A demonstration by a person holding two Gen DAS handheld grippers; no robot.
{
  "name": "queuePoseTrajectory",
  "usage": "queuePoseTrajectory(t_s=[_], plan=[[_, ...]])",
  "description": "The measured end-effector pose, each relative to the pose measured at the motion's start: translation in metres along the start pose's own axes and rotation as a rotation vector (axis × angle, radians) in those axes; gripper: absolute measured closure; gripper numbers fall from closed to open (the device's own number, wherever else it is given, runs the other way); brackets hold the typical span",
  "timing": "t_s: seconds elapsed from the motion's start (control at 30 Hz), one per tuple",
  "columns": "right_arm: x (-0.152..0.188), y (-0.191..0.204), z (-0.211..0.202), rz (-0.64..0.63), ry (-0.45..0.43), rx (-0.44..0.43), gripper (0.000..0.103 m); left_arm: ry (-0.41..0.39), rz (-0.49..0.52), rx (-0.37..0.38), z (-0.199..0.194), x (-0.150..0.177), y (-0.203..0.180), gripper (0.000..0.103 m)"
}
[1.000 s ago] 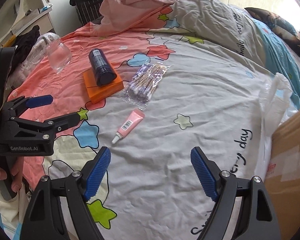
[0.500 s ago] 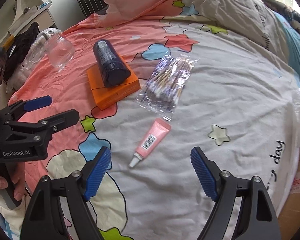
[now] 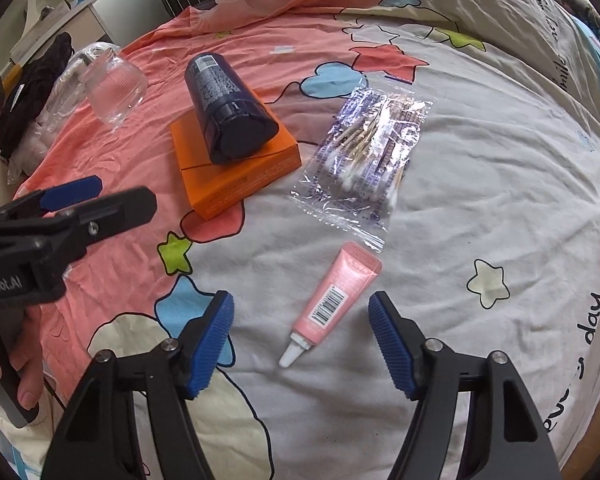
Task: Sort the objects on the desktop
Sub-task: 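Close the right tool on the pink tube, then close the left tool on the navy spray can while the right tool holds the pink tube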
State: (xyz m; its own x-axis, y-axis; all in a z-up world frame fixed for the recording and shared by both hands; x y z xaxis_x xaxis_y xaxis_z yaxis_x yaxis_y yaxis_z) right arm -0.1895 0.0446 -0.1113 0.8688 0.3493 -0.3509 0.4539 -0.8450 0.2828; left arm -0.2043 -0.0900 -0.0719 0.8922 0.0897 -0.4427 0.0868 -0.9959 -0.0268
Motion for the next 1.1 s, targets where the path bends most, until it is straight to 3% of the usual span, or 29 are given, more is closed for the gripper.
queuePoseTrajectory(t_s=[0.2,0.37,0.53,0.83,1.1], plan=[[0.001,-0.005,0.001,0.008,-0.002,0.004,0.044,-0.003,0.005,0.005,0.002,-0.016,-0.014,0.000],[0.001,-0.011,0.000,-0.004,-0.005,0.035,0.069,-0.005,0.009,0.009,0.004,-0.029,-0.025,0.000],[0.003,-0.015,-0.002,-0.031,-0.011,0.059,0.084,0.009,0.004,-0.011,0.012,-0.034,-0.028,0.000],[0.004,-0.020,-0.006,-0.061,-0.007,0.043,0.085,0.030,0.000,-0.035,0.023,-0.039,-0.029,0.000],[-0.007,-0.043,-0.018,-0.053,0.013,-0.048,0.085,0.040,0.010,-0.028,0.026,-0.041,-0.032,0.000]])
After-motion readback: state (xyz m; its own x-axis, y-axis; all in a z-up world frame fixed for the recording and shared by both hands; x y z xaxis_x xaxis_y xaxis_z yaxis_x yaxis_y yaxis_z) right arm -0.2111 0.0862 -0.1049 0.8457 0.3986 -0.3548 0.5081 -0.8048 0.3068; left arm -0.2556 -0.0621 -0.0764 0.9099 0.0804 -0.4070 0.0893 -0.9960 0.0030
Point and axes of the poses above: each gripper's, at about its wrist camera, not at the fingertips, and z roughly the way its jaws point, y to its left, x to its underside, the point moved 6 cm from there along z, roughly the way its jaws point, and after that the axes turned 7 degrees about -x, right-handed, at the moved point
